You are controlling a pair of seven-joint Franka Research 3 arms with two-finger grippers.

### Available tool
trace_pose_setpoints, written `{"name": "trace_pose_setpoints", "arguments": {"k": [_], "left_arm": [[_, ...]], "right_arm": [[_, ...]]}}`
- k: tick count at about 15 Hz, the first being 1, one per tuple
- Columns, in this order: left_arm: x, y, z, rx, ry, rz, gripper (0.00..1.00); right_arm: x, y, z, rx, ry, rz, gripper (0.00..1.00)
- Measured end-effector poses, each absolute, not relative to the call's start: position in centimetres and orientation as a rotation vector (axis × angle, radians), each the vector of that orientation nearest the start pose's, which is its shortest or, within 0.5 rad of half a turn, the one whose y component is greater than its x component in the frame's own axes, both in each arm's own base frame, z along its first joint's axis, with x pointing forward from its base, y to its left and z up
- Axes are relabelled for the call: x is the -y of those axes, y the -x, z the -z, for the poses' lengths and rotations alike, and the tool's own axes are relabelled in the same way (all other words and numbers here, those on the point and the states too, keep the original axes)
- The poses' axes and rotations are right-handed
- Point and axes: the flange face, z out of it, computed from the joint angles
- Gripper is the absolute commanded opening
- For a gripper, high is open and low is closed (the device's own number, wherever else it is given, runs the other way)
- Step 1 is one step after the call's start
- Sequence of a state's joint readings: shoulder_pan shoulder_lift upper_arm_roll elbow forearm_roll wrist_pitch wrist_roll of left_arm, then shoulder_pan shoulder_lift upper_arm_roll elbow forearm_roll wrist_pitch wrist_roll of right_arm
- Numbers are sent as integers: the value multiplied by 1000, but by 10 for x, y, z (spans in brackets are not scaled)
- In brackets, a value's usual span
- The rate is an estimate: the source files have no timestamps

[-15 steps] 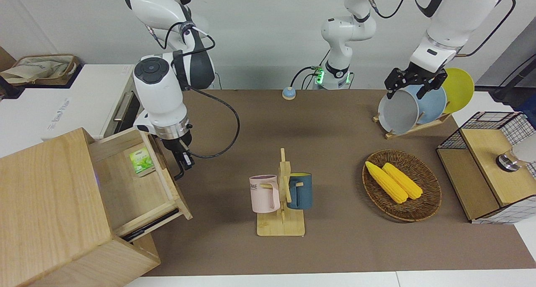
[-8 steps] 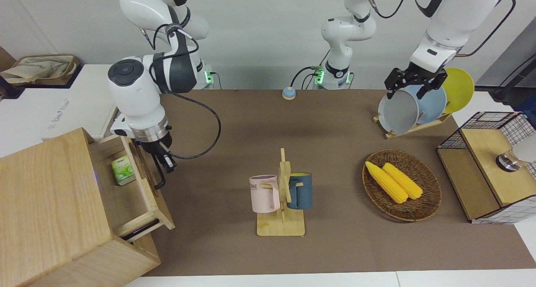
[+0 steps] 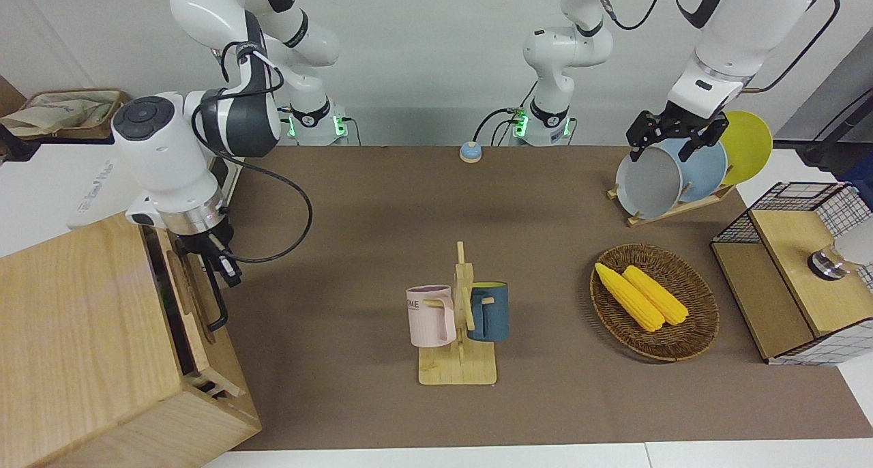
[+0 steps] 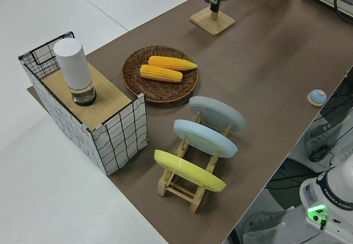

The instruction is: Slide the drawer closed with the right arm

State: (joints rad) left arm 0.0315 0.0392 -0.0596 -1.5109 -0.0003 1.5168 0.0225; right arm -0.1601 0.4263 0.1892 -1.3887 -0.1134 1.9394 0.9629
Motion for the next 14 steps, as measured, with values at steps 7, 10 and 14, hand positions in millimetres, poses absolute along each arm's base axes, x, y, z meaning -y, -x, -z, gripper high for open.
{"name": "trace_pose_setpoints", "arguments": {"k": [7, 10, 14], "left_arm": [[15, -561, -626, -80, 3143, -52, 993], [15, -561, -626, -80, 3143, -52, 993], [15, -561, -626, -80, 3143, -52, 993]], "right_arm": [[27, -702, -482, -1350, 2767, 194, 0], [27, -702, -482, -1334, 2772, 191, 0], [27, -702, -482, -1324, 2777, 191, 0]]}}
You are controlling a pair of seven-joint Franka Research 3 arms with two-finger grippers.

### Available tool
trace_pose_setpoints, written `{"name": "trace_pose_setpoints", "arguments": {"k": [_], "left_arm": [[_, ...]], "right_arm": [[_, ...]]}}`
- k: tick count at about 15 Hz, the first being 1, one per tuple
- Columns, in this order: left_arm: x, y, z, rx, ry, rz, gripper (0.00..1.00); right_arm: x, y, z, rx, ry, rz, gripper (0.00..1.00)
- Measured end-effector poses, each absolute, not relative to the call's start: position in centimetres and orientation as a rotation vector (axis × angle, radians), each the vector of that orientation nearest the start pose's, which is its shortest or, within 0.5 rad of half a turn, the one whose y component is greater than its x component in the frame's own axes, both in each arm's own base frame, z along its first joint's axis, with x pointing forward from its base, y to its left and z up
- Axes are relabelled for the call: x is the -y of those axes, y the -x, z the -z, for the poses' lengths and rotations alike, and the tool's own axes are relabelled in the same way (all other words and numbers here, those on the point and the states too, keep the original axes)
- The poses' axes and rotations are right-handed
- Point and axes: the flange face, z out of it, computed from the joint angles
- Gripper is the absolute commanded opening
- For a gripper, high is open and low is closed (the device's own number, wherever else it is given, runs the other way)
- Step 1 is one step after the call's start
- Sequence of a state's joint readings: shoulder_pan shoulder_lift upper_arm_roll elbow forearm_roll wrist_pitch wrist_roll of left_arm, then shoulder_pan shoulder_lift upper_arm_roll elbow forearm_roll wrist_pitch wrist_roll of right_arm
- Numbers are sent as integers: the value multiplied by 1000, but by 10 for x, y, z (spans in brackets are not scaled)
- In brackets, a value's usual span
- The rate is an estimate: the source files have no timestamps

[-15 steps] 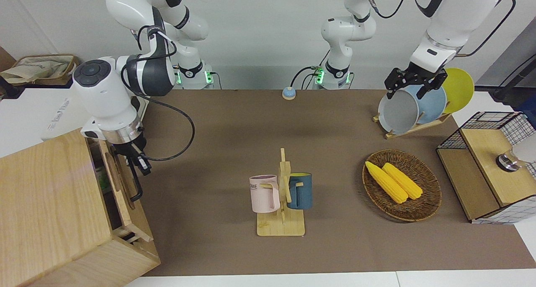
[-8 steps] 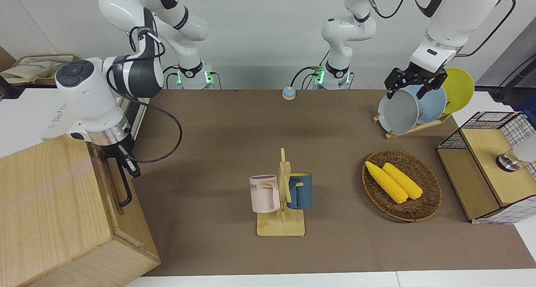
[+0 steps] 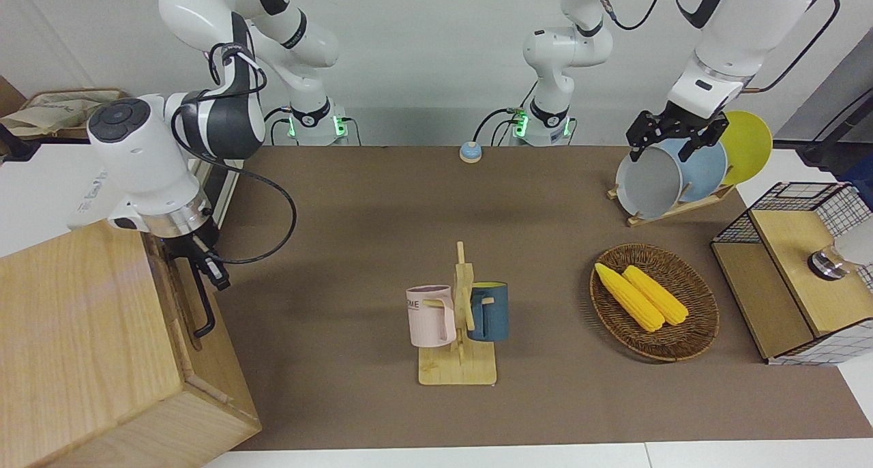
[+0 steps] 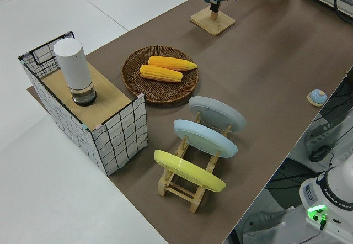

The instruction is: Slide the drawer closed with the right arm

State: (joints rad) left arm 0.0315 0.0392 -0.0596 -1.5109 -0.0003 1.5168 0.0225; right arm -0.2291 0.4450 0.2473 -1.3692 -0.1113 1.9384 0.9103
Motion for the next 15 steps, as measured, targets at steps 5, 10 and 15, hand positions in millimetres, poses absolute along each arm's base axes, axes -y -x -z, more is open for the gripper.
{"name": "trace_pose_setpoints", "arguments": {"k": [5, 10, 15], "left_arm": [[15, -561, -626, -80, 3143, -52, 993], [15, -561, -626, -80, 3143, -52, 993], [15, -561, -626, -80, 3143, -52, 993]], "right_arm": [[6, -701, -483, -1254, 2810, 176, 0], [-59, -681, -503, -1039, 2929, 56, 0], [-94, -652, -529, -785, 3049, -53, 0]]}}
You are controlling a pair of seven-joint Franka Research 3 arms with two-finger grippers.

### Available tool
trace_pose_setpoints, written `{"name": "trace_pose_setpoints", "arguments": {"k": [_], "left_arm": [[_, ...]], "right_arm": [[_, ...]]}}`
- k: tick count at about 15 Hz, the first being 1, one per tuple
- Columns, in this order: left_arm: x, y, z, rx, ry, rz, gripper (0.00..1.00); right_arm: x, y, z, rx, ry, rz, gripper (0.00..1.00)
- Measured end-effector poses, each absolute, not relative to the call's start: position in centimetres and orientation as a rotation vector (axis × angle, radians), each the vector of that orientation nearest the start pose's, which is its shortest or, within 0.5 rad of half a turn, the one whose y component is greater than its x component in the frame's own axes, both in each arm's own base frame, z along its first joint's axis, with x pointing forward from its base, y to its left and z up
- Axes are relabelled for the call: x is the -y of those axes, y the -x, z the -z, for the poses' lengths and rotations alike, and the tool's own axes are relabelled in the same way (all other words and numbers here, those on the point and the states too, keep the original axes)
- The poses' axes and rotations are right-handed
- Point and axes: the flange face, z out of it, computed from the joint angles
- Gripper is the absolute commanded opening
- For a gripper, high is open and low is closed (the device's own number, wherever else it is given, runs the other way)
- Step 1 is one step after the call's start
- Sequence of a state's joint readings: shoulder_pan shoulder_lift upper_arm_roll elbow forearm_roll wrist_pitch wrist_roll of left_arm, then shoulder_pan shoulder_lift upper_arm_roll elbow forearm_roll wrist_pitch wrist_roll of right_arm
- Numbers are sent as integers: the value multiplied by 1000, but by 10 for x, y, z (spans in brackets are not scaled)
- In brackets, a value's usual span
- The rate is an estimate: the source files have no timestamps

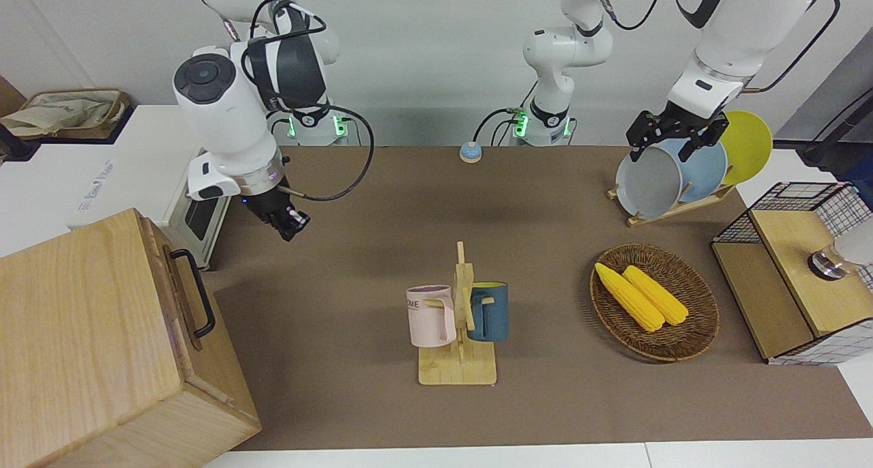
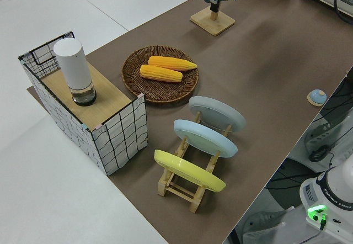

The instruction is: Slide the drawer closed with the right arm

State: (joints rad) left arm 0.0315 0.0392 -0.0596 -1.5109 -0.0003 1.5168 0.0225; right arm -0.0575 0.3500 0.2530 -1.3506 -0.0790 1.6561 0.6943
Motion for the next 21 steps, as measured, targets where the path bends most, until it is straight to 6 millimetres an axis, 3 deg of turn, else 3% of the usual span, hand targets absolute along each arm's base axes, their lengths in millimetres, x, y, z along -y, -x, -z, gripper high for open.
{"name": "trace_pose_setpoints", "arguments": {"k": [4, 10, 13, 14, 17, 21], "left_arm": [[15, -561, -626, -80, 3143, -52, 993], [15, -561, -626, -80, 3143, -52, 993], [15, -561, -626, -80, 3143, -52, 993], [15, -561, -626, -80, 3143, -52, 993], [15, -561, -626, -80, 3143, -52, 993], [15, -561, -626, -80, 3143, -52, 993]], "right_arm": [[-120, -633, -546, -614, 3127, -73, 0], [-112, -621, -566, -380, 3190, -50, 33], [-106, -614, -578, -244, 3181, -61, 206], [-104, -612, -583, -217, 3157, -64, 306], [-91, -610, -592, -176, 3106, -64, 973], [-89, -609, -592, -149, 3107, -70, 985]]}}
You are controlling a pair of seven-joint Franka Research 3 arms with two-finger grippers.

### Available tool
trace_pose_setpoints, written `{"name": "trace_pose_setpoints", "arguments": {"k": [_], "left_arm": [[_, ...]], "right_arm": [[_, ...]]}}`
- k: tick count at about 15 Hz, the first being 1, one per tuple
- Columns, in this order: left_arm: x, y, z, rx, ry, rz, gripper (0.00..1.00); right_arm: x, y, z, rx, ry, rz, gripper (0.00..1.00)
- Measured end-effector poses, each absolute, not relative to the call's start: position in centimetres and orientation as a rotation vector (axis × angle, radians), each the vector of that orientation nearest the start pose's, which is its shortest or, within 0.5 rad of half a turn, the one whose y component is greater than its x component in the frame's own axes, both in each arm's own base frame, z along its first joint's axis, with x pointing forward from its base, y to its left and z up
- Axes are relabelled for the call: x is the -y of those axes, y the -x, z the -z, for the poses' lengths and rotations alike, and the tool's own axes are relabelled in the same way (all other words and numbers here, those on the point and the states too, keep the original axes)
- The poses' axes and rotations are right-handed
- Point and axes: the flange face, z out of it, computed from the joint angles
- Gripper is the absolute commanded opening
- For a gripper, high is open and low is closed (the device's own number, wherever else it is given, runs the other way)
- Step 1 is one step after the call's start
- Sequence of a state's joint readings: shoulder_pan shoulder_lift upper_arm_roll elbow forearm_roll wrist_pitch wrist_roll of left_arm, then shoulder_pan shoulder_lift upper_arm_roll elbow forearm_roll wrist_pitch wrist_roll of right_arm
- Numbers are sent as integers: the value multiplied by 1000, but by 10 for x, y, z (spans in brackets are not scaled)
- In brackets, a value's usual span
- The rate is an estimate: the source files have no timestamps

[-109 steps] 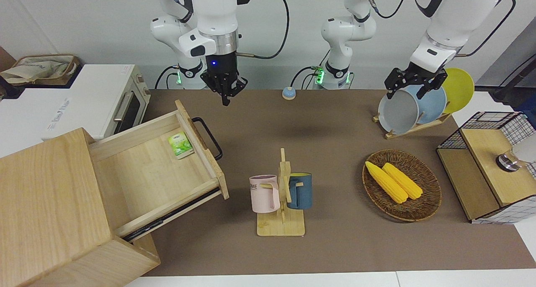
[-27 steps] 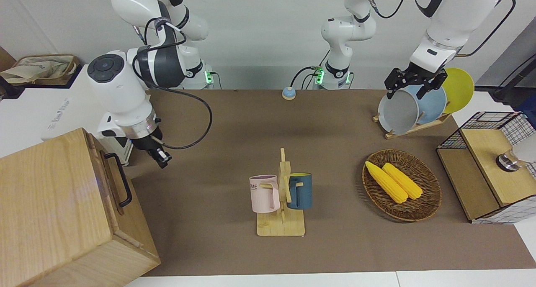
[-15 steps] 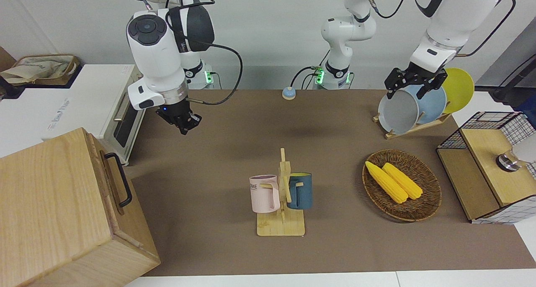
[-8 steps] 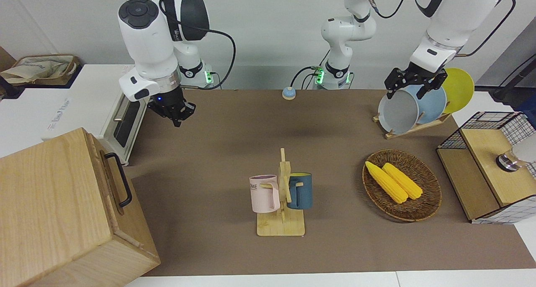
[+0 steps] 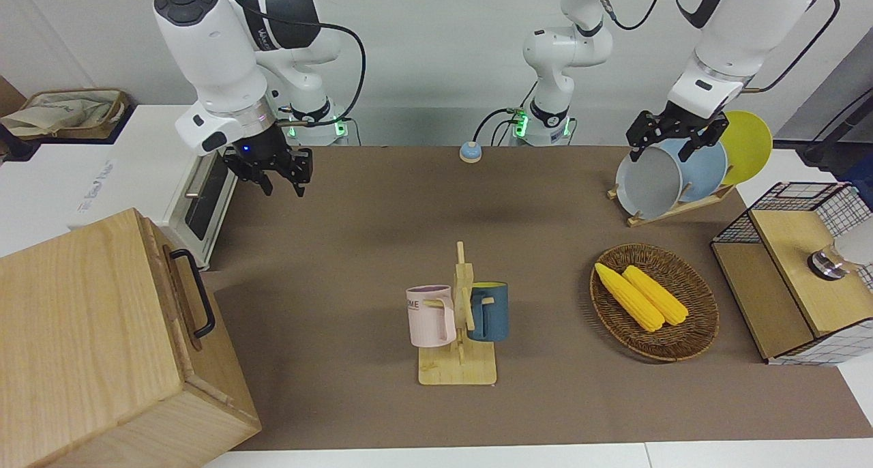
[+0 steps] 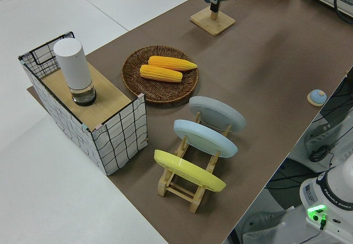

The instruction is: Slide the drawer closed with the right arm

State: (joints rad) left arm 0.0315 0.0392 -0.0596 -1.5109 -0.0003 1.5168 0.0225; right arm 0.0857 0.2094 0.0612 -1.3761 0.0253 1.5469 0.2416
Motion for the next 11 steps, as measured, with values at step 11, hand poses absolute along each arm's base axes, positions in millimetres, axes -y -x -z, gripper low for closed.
{"name": "trace_pose_setpoints", "arguments": {"k": [11], "left_arm": [[15, -561, -626, -80, 3143, -52, 993]], "right_arm": [[-93, -606, -592, 8, 3186, -68, 985]]}}
